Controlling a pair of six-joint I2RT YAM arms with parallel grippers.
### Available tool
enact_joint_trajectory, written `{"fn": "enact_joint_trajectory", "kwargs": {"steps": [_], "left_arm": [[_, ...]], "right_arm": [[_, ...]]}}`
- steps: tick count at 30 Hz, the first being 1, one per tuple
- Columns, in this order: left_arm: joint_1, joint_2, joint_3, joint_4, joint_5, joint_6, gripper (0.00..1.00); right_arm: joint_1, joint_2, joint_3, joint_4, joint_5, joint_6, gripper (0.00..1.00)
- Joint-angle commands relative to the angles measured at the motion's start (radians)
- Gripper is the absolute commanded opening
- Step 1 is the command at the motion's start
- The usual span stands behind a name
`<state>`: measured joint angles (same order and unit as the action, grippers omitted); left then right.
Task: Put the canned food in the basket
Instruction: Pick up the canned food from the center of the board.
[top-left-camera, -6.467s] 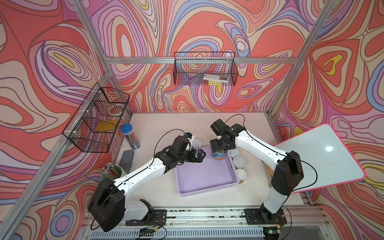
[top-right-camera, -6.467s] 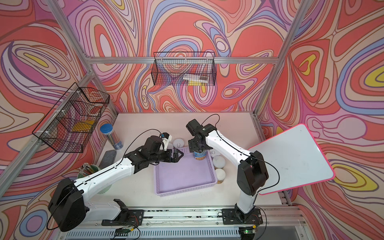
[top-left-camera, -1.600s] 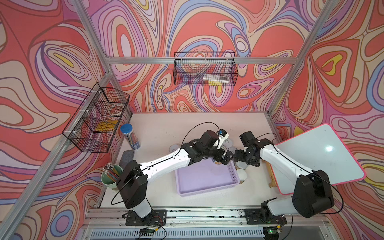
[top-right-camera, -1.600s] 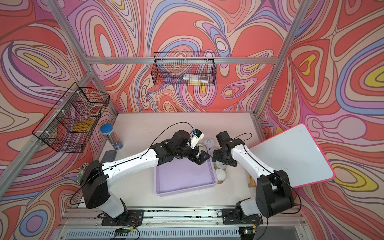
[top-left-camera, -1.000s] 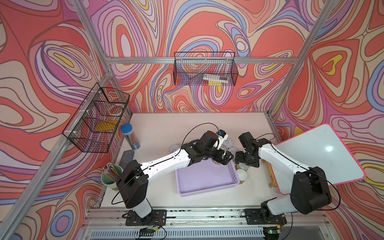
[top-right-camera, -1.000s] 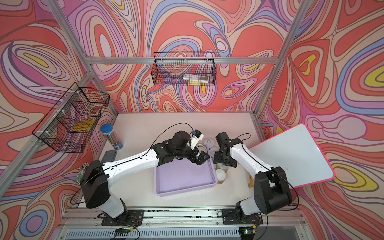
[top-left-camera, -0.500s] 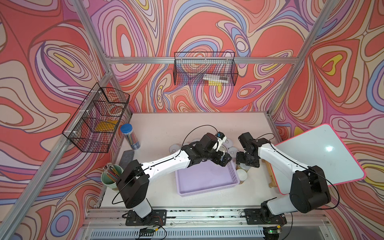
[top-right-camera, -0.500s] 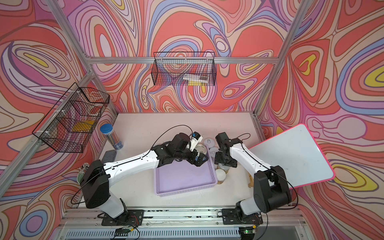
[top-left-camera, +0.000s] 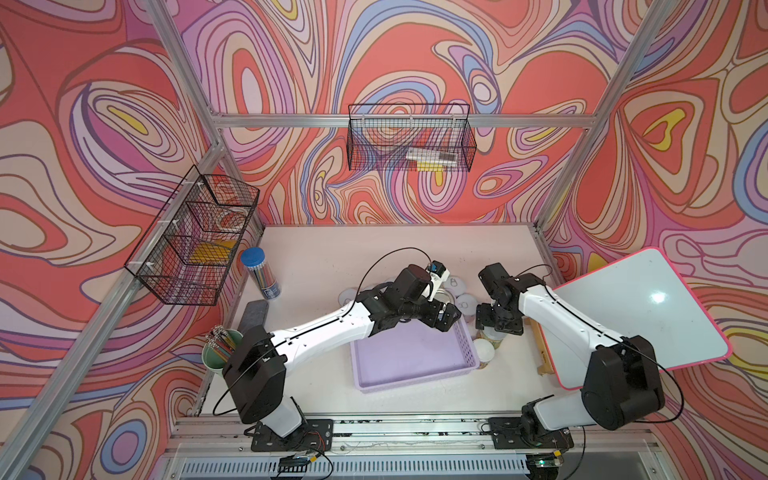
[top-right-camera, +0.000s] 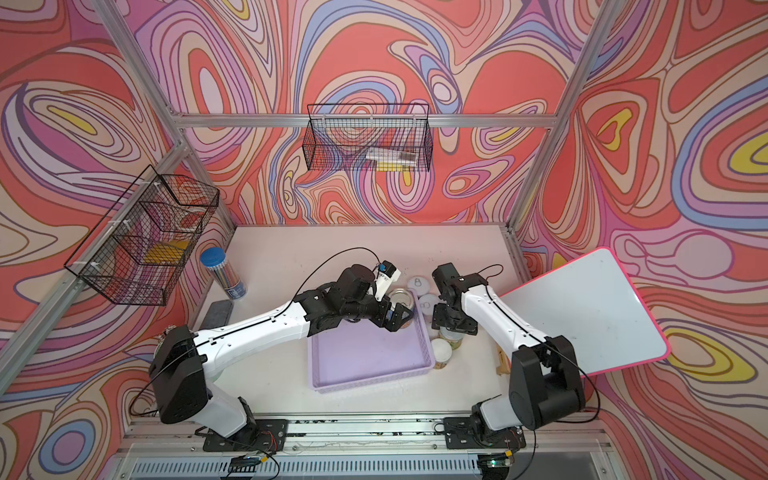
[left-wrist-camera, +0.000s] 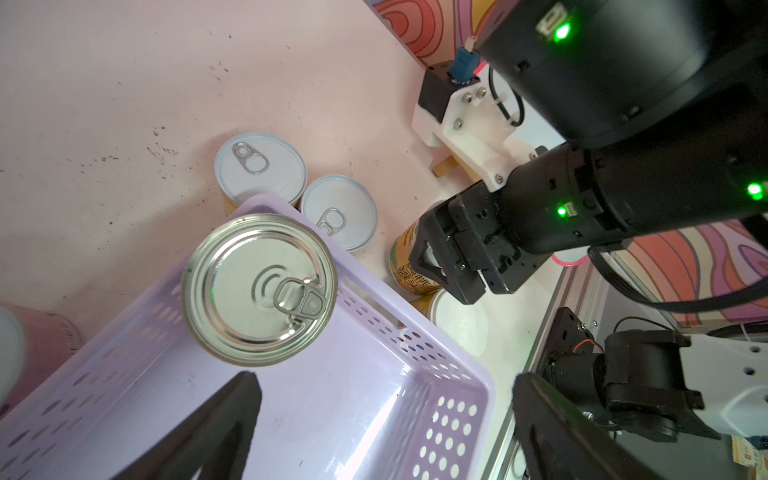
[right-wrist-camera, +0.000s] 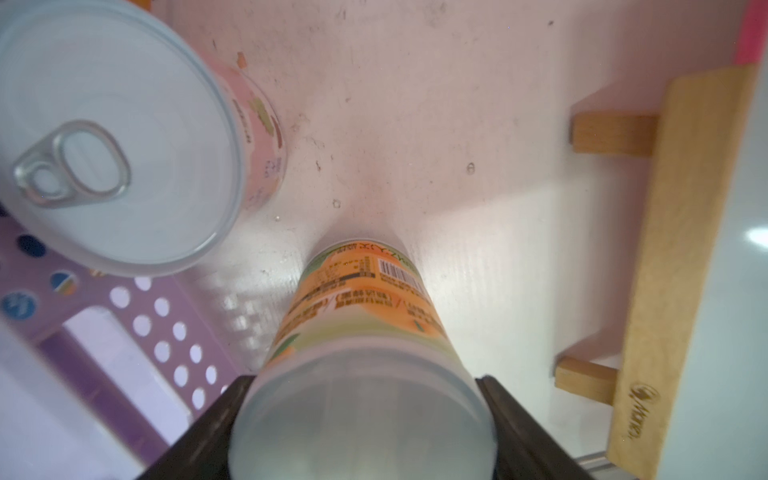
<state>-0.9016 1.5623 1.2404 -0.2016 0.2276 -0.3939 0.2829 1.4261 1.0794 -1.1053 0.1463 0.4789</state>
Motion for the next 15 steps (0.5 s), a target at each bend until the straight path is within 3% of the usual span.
{"fn": "enact_joint_trajectory", "kwargs": {"steps": [1,15], "left_arm": [[0.006,-0.06,0.026,-0.056,-0.05,0.038,0.99],[0.007,-0.089,0.008,-0.087,-0.048,0.028,0.99]], "right_arm": [[-0.002,-0.094,0.104,-0.085,0.049,-0.009,0.64],[0.012,-0.185,0.19,-0.167,0.027,-0.012,0.57]]}}
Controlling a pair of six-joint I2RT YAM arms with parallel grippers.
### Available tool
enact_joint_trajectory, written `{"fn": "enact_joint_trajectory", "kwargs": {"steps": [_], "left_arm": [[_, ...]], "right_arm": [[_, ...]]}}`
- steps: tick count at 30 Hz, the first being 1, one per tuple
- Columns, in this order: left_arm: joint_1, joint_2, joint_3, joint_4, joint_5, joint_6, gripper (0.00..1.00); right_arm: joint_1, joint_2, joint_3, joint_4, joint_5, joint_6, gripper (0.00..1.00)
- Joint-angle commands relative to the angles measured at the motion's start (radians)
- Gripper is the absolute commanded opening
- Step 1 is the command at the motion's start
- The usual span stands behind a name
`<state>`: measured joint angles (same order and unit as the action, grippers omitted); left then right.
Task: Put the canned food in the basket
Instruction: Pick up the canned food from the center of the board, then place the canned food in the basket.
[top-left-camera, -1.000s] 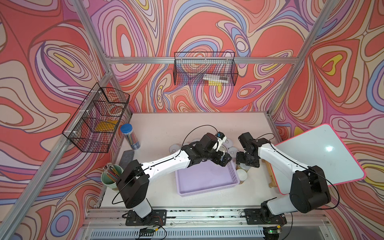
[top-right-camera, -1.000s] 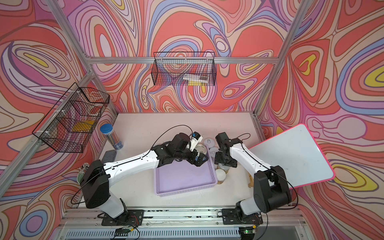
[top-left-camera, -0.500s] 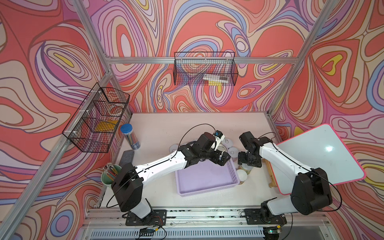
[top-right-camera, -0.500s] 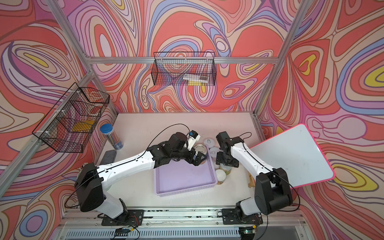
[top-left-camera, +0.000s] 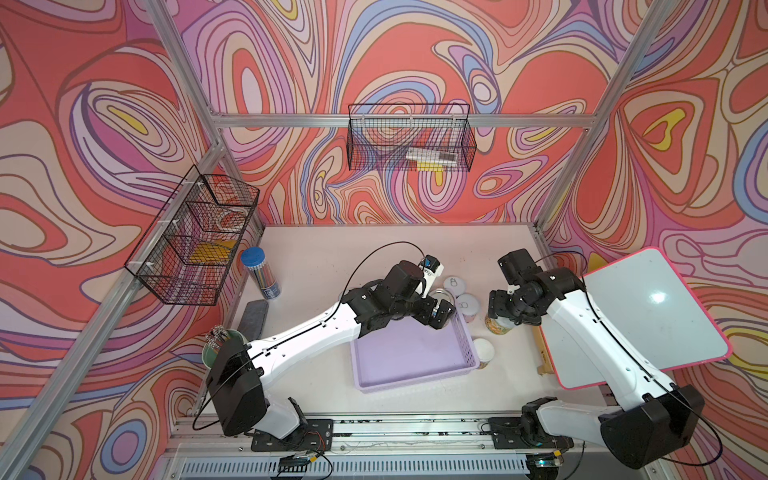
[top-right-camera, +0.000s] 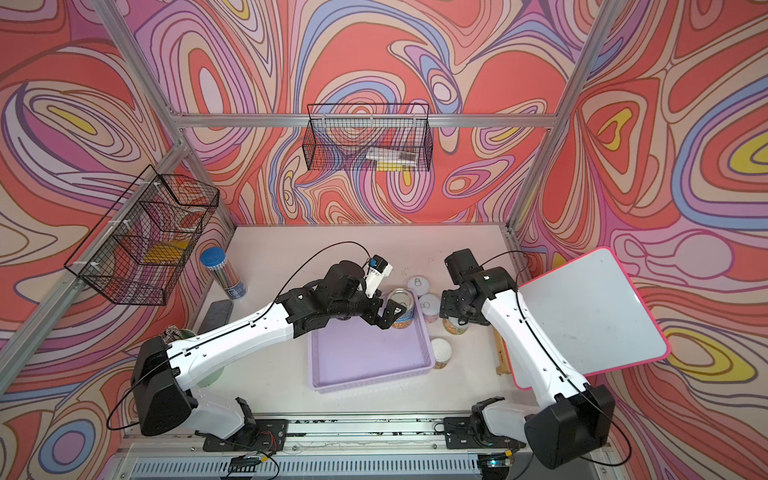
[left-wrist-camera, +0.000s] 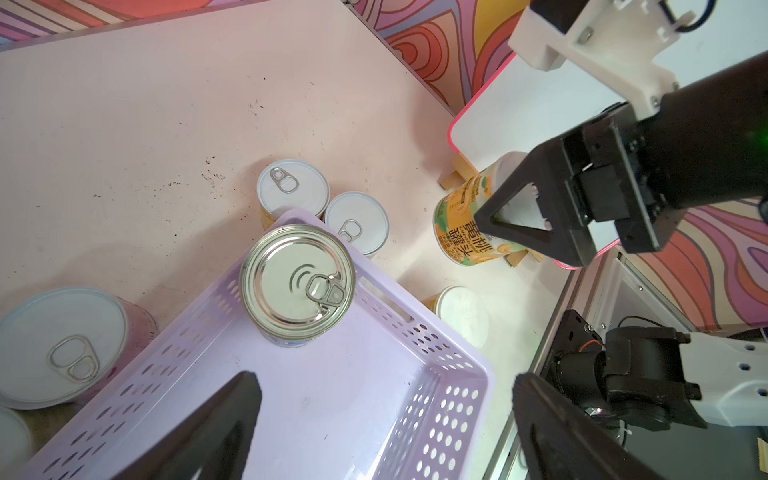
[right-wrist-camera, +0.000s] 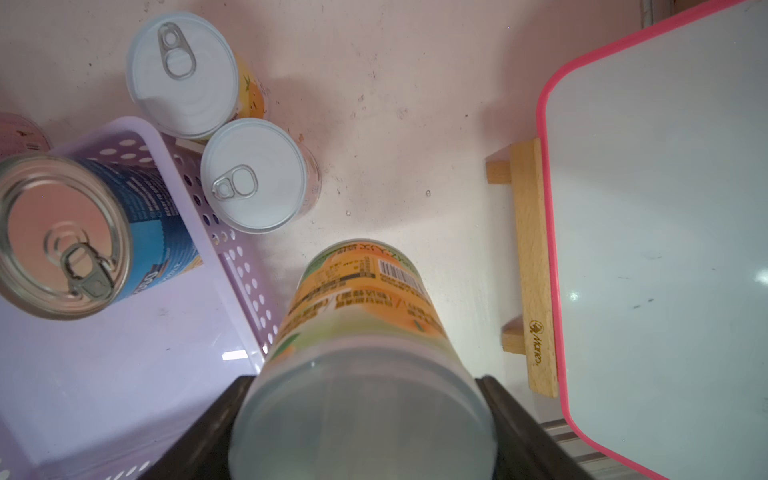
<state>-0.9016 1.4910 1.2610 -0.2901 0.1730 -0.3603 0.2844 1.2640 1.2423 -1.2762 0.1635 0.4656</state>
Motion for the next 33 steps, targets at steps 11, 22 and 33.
{"fn": "enact_joint_trajectory", "kwargs": {"steps": [11,22,33], "left_arm": [[0.103,-0.107,-0.21,0.163,0.085,-0.13,0.99],[0.174,-0.223,-0.341,0.175,0.084,-0.169,0.99],[0.227,-0.259,-0.405,0.226,0.114,-0.219,0.99]], "right_arm": [[0.251,0.071,0.097,0.017,0.063,0.11,0.56],[0.39,0.164,0.134,0.08,0.041,0.151,0.56],[0.442,0.214,0.097,0.184,0.019,0.156,0.56]]}}
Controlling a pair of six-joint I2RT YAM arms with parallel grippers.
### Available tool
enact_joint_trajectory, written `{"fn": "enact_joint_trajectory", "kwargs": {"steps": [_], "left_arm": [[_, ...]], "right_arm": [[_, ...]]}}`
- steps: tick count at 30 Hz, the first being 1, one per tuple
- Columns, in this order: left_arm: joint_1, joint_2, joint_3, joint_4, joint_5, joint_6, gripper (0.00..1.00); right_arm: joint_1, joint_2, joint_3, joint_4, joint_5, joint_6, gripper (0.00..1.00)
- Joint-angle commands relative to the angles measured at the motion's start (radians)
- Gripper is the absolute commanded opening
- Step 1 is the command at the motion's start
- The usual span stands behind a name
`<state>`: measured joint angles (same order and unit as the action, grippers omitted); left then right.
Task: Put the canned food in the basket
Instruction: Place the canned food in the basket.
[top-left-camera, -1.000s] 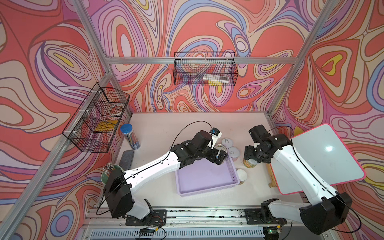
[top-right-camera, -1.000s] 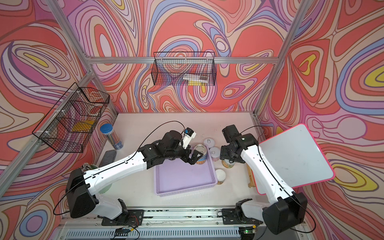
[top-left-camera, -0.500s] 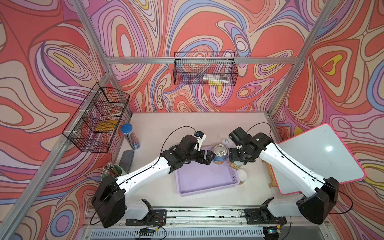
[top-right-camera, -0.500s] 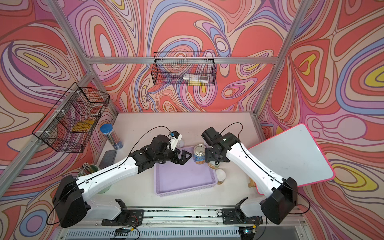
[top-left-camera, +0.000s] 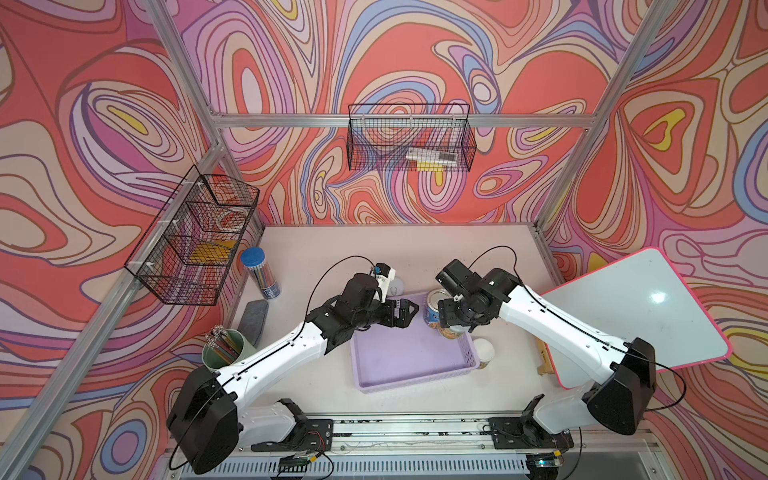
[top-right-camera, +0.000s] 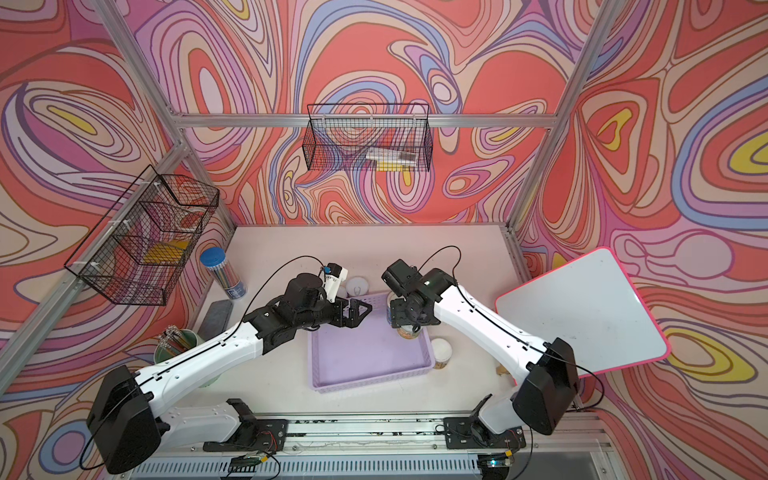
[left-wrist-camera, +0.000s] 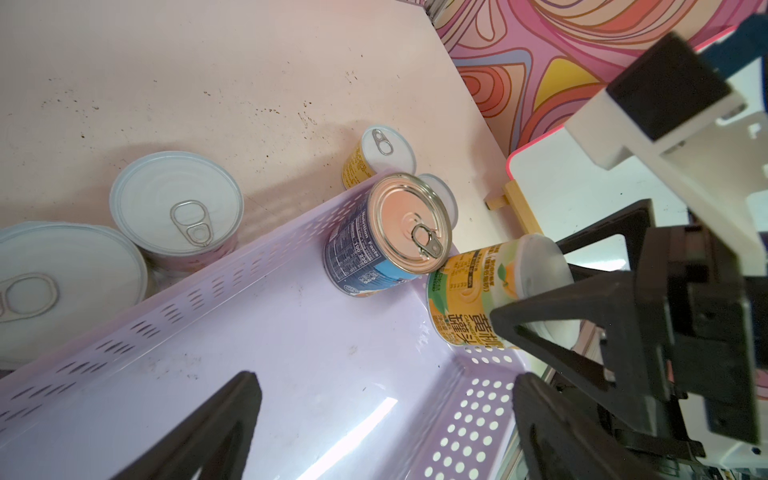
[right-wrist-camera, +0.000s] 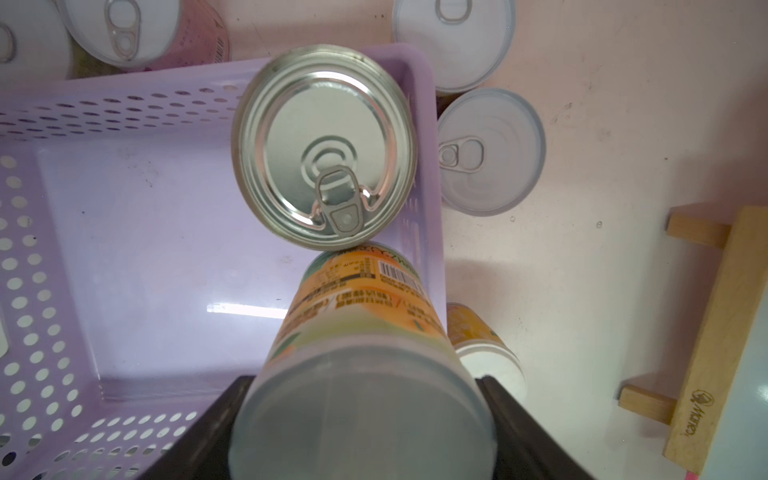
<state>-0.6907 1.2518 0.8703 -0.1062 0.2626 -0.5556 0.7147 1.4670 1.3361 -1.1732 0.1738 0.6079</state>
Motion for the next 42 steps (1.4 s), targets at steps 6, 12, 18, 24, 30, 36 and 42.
{"fn": "enact_joint_trajectory", "kwargs": {"steps": [6,12,18,24,30,36,42], "left_arm": [[0.037,-0.023,-0.033,0.067,0.04,-0.04,0.99],[0.04,-0.007,-0.04,0.086,0.049,-0.051,0.99],[0.04,0.035,-0.022,0.096,0.062,-0.056,0.99],[0.04,0.05,-0.019,0.1,0.064,-0.051,0.99],[0.04,0.06,-0.016,0.09,0.064,-0.05,0.99],[0.04,0.073,-0.019,0.091,0.069,-0.049,0.99],[0.04,0.083,-0.013,0.089,0.068,-0.046,0.99]], "right_arm": [[0.021,0.03,-0.014,0.11,0.004,0.013,0.55],[0.026,0.039,-0.039,0.133,0.023,0.007,0.54],[0.026,0.025,-0.107,0.206,0.072,-0.003,0.53],[0.026,0.022,-0.161,0.278,0.11,-0.014,0.52],[0.026,0.047,-0.184,0.334,0.144,-0.03,0.51],[0.026,0.081,-0.197,0.367,0.171,-0.033,0.5],[0.026,0.12,-0.196,0.388,0.169,-0.037,0.5]]}}
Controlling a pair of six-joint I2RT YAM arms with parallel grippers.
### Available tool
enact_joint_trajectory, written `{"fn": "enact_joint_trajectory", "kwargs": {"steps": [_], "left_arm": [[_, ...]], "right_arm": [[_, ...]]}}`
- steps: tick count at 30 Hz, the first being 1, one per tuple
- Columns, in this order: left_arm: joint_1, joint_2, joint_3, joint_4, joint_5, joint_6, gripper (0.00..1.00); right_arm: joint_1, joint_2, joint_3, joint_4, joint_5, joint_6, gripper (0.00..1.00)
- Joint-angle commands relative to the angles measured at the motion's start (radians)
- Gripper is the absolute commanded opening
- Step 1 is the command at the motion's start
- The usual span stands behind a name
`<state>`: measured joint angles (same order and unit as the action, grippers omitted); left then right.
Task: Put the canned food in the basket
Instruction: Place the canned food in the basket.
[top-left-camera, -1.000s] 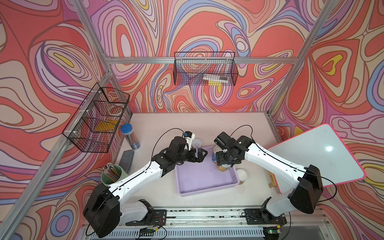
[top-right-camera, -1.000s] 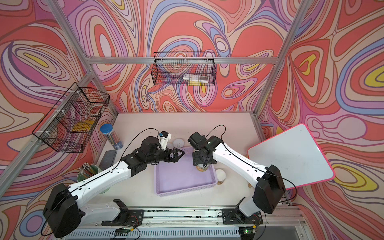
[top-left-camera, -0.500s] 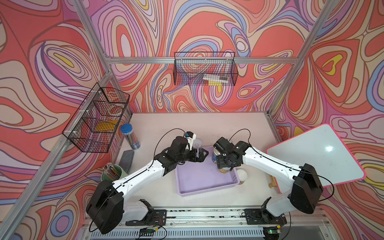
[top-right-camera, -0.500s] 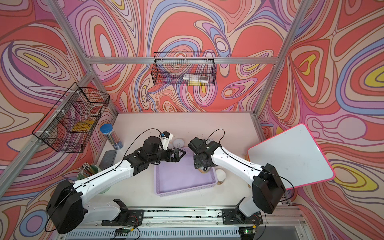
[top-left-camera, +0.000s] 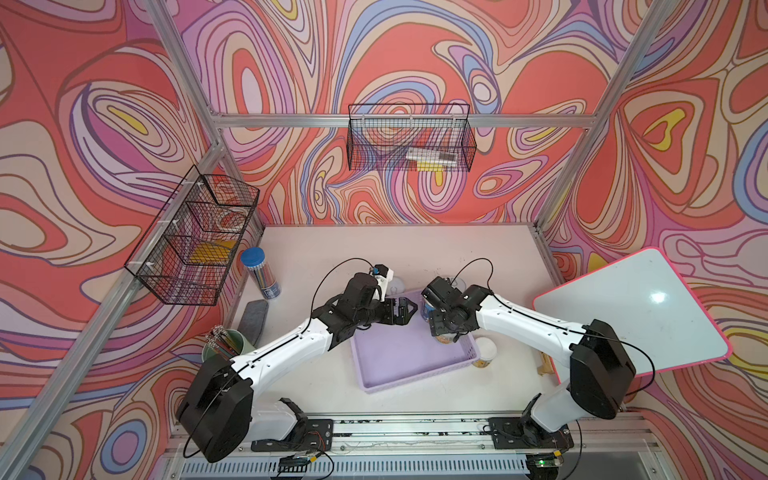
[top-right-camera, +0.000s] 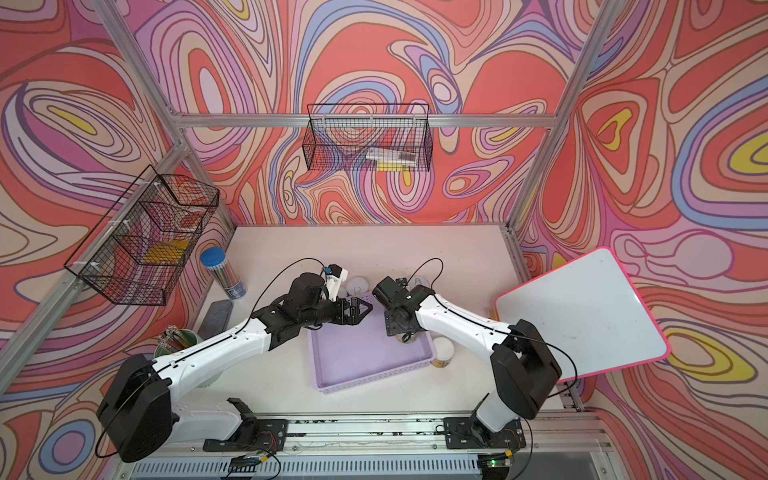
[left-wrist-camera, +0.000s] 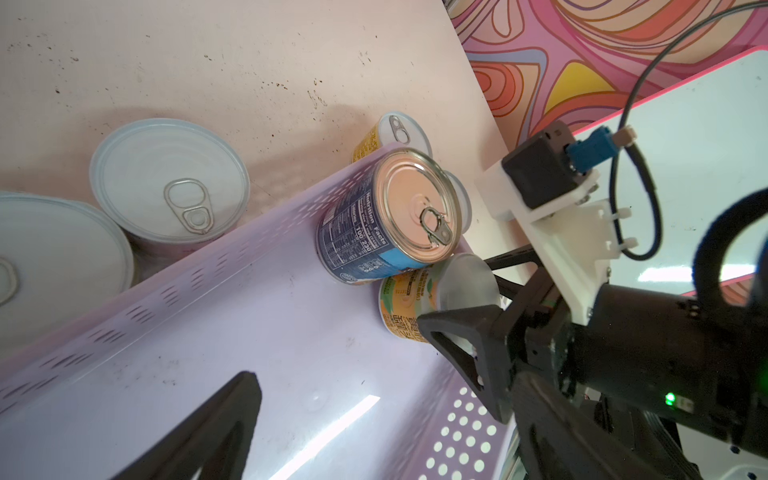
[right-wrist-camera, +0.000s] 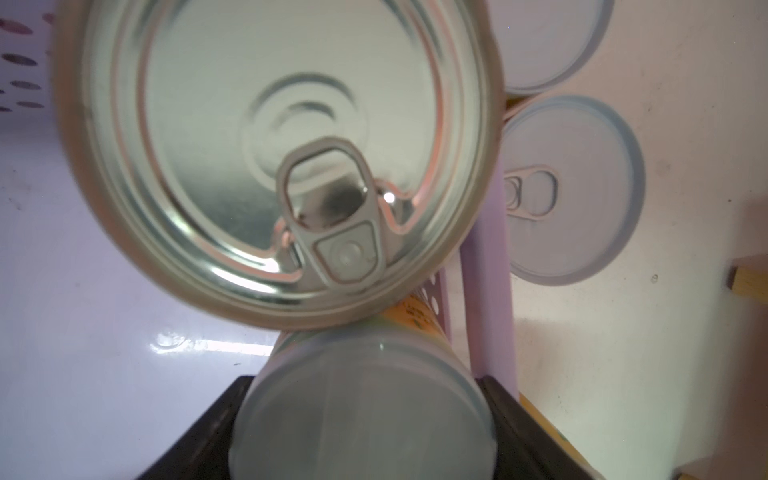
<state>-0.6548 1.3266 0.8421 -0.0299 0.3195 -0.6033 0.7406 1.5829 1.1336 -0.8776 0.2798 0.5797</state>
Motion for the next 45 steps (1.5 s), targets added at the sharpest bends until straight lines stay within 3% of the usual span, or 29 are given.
{"fn": "enact_joint_trajectory", "kwargs": {"steps": [1,8,25,39,45], "left_arm": [[0.004,0.01,0.015,0.011,0.009,0.002,0.99],[0.004,0.017,0.018,0.004,0.001,0.008,0.99],[0.004,0.011,0.002,0.001,-0.011,0.005,0.99],[-0.032,-0.019,0.045,-0.096,-0.102,0.066,0.99],[-0.131,0.025,0.107,-0.129,-0.154,0.11,0.99]], "right_arm": [[0.0,0.01,0.006,0.092,0.065,-0.009,0.5],[0.0,0.033,-0.006,0.097,0.085,-0.009,0.56],[0.0,0.009,-0.026,0.101,0.06,0.002,0.98],[0.0,-0.195,-0.07,0.145,-0.028,0.008,0.98],[0.0,-0.272,-0.08,0.082,0.096,0.133,0.98]]}}
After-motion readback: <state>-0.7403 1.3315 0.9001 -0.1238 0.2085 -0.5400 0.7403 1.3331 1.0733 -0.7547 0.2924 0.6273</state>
